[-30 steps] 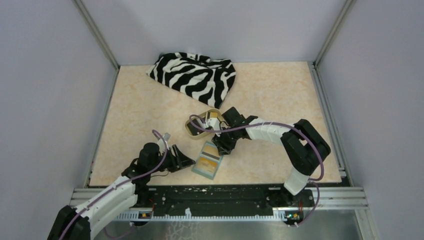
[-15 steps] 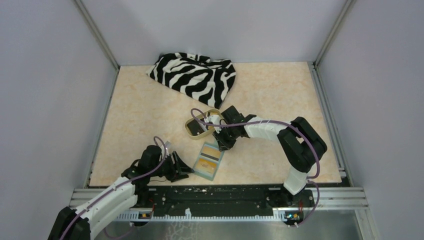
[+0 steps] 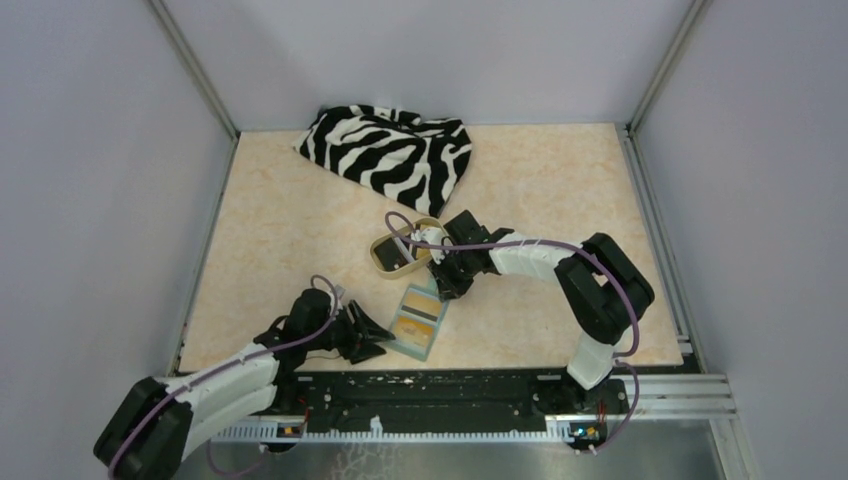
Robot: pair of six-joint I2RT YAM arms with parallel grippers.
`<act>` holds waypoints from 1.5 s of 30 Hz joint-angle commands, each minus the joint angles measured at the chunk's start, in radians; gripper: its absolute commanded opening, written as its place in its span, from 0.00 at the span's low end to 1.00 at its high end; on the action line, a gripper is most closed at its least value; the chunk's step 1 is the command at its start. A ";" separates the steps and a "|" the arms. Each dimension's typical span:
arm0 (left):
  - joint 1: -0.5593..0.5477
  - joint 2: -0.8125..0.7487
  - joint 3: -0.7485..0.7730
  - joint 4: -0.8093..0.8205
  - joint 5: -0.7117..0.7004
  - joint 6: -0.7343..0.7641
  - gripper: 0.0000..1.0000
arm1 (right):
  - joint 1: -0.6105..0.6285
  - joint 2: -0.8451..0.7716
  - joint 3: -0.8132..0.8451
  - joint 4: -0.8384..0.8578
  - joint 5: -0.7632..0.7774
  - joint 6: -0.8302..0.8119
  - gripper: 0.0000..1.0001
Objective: Put the credit cards into the card holder
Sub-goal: Close the card holder at the center of the board.
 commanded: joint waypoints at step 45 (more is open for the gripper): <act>-0.020 0.671 0.336 0.438 -0.100 0.152 0.46 | -0.255 -0.110 0.046 -0.095 -0.269 -0.141 0.46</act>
